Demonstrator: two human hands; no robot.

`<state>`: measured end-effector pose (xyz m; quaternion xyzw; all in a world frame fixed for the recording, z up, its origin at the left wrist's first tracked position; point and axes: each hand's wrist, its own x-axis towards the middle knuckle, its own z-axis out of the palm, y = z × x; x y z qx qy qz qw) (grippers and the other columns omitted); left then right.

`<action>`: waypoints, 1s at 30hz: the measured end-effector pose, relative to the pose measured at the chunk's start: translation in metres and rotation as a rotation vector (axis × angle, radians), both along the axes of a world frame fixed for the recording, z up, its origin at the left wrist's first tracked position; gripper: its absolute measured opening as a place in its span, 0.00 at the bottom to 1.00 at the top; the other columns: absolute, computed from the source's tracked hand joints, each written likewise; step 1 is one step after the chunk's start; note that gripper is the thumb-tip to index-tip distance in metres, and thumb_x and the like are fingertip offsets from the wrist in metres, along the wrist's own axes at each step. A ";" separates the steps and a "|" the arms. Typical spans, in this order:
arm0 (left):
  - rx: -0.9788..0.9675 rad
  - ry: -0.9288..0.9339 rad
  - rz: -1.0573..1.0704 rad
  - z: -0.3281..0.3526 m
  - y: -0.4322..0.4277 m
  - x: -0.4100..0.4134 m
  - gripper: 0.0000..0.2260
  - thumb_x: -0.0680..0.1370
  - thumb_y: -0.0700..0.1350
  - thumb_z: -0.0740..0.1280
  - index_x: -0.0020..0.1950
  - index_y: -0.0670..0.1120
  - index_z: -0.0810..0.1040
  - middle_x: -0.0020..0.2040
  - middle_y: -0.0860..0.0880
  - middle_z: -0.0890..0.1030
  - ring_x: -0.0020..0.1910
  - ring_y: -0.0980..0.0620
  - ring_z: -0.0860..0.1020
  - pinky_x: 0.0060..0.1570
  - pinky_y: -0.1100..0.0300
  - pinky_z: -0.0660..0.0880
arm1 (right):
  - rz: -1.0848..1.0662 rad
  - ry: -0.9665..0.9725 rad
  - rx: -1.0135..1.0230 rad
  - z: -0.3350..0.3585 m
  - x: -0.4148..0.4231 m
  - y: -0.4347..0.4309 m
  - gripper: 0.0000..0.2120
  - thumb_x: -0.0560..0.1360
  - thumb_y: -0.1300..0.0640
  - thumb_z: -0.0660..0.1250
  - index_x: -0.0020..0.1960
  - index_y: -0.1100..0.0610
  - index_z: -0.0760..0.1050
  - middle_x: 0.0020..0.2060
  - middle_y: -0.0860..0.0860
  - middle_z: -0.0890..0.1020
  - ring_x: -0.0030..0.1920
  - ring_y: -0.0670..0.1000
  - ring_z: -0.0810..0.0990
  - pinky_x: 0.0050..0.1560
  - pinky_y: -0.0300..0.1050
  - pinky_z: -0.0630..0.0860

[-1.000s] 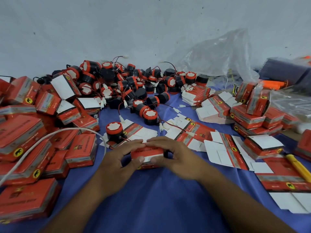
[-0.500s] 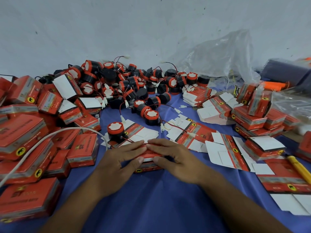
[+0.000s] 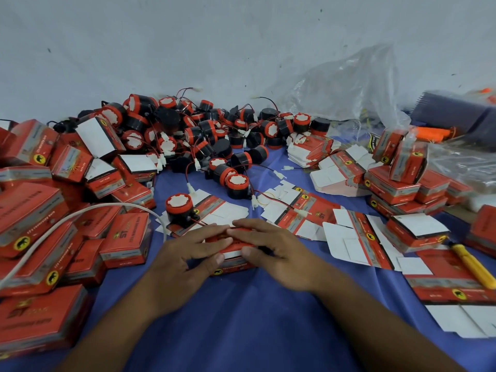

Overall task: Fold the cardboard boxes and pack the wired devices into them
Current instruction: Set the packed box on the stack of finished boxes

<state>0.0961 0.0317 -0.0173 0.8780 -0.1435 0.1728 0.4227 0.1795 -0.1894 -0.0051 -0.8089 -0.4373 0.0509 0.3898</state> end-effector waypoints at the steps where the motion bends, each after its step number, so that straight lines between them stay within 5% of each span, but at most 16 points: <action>1: -0.006 0.012 -0.001 0.000 -0.001 0.000 0.18 0.75 0.50 0.69 0.64 0.57 0.78 0.67 0.68 0.73 0.70 0.64 0.69 0.67 0.70 0.66 | -0.001 0.004 0.009 0.000 0.000 0.000 0.19 0.84 0.50 0.60 0.73 0.50 0.73 0.74 0.47 0.71 0.75 0.41 0.65 0.74 0.45 0.66; 9: 0.147 0.048 -0.001 0.003 -0.003 0.000 0.20 0.75 0.55 0.65 0.67 0.63 0.71 0.69 0.74 0.65 0.74 0.69 0.57 0.70 0.75 0.53 | 0.000 0.007 0.019 -0.006 0.006 0.001 0.18 0.84 0.52 0.62 0.72 0.50 0.75 0.74 0.46 0.71 0.75 0.40 0.64 0.74 0.44 0.66; 12: 0.260 0.035 -0.055 0.001 0.001 0.001 0.21 0.78 0.53 0.63 0.71 0.62 0.68 0.74 0.68 0.61 0.77 0.67 0.51 0.72 0.73 0.49 | 0.017 0.003 -0.052 -0.007 0.007 0.001 0.19 0.84 0.48 0.59 0.73 0.47 0.72 0.77 0.45 0.64 0.77 0.38 0.58 0.74 0.36 0.61; 20: 0.216 -0.030 -0.054 -0.002 -0.001 -0.001 0.19 0.80 0.54 0.65 0.71 0.60 0.70 0.73 0.70 0.60 0.76 0.66 0.56 0.73 0.71 0.54 | 0.035 -0.298 -0.302 -0.009 0.000 -0.005 0.30 0.82 0.37 0.55 0.79 0.32 0.44 0.81 0.40 0.43 0.81 0.50 0.51 0.77 0.48 0.58; 24: 0.191 -0.043 -0.038 -0.002 -0.004 -0.001 0.18 0.80 0.49 0.64 0.70 0.55 0.74 0.75 0.58 0.67 0.75 0.59 0.62 0.74 0.56 0.64 | 0.009 -0.274 -0.172 -0.010 -0.011 0.001 0.27 0.83 0.48 0.62 0.80 0.43 0.57 0.80 0.49 0.56 0.77 0.52 0.63 0.74 0.51 0.65; 27: 0.120 -0.086 0.027 -0.004 -0.008 -0.001 0.20 0.80 0.51 0.63 0.73 0.56 0.70 0.76 0.59 0.65 0.75 0.62 0.61 0.72 0.66 0.62 | -0.038 -0.256 -0.095 0.012 -0.012 -0.005 0.23 0.81 0.52 0.68 0.75 0.50 0.70 0.71 0.51 0.69 0.68 0.51 0.71 0.69 0.47 0.68; 30: 0.042 -0.025 0.125 -0.005 -0.002 0.001 0.21 0.80 0.57 0.62 0.73 0.54 0.71 0.73 0.62 0.68 0.73 0.62 0.65 0.68 0.62 0.68 | -0.118 -0.351 0.001 0.058 -0.005 -0.039 0.22 0.79 0.52 0.71 0.71 0.47 0.74 0.65 0.48 0.73 0.65 0.46 0.73 0.66 0.38 0.70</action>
